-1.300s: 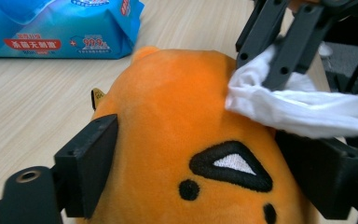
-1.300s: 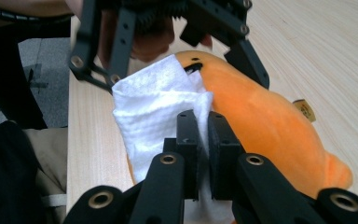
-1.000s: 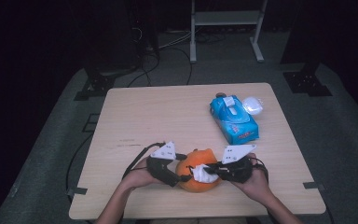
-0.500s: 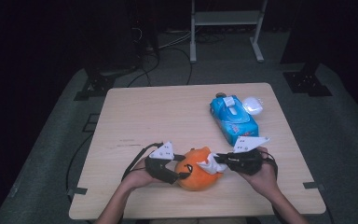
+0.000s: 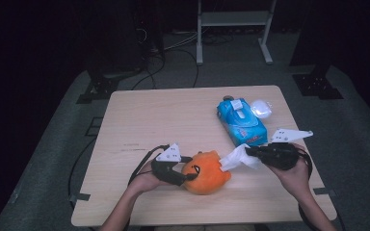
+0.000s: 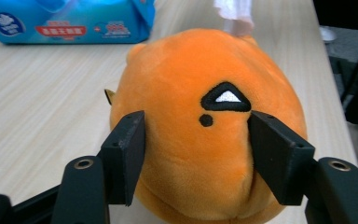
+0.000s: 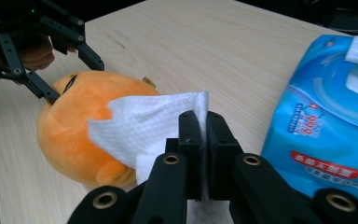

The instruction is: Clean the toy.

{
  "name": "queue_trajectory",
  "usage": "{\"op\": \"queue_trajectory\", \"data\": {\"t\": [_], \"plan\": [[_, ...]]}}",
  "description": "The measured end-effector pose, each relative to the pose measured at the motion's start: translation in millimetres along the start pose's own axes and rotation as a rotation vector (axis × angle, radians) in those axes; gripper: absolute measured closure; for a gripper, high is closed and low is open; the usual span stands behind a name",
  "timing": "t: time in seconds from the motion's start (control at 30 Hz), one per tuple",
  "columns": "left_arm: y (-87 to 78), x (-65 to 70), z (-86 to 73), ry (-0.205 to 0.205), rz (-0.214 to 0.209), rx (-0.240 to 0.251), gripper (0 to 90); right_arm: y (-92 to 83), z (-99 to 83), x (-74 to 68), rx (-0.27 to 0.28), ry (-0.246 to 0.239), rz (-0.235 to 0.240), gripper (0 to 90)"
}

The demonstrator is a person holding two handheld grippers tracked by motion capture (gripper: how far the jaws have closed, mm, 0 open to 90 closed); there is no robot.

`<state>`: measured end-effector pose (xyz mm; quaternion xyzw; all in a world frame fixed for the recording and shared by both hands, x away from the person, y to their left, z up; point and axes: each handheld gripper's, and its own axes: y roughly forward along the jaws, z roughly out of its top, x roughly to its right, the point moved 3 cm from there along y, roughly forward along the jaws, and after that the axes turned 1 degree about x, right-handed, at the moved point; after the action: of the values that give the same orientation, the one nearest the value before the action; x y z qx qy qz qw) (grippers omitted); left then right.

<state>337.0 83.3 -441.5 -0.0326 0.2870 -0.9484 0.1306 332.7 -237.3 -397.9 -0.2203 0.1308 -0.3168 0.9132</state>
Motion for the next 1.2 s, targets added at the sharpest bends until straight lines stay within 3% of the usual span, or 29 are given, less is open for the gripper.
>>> {"op": "queue_trajectory", "data": {"t": [0.13,0.33,0.5,0.6,0.73,0.87,0.93,1.0,1.2], "plan": [[1.9,-1.5,1.1,0.001,0.014,0.003,38.6,8.9,-0.1,-12.9,-0.007,-0.01,0.048,85.7],[2.0,-2.4,0.3,-0.005,0.018,0.004,37.5,41.3,-8.9,-51.2,-0.067,-0.07,0.184,85.6],[2.3,-2.5,-0.7,-0.007,0.019,0.007,36.2,50.1,-17.9,-66.6,-0.104,-0.126,0.235,84.6],[1.8,-1.4,1.3,-0.018,0.019,-0.001,33.3,53.7,-20.8,-67.9,-0.111,-0.136,0.232,84.7],[-11.2,1.8,10.9,-0.066,0.012,-0.006,20.0,61.8,-28.4,-66.2,-0.132,-0.101,0.243,85.0],[-17.3,8.3,13.5,-0.072,-0.035,-0.004,19.9,61.9,-28.6,-64.2,-0.125,-0.084,0.245,85.1],[-11.3,12.2,10.0,-0.054,-0.048,-0.065,21.2,62.4,-29.0,-64.3,-0.125,-0.076,0.25,85.2],[-2.6,13.4,4.9,-0.032,-0.017,-0.121,21.9,62.1,-29.1,-64.3,-0.123,-0.075,0.251,85.2],[-1.2,4.0,-1.0,-0.051,0.004,-0.088,25.7,62.8,-30.1,-64.3,-0.124,-0.051,0.269,85.3]]}}
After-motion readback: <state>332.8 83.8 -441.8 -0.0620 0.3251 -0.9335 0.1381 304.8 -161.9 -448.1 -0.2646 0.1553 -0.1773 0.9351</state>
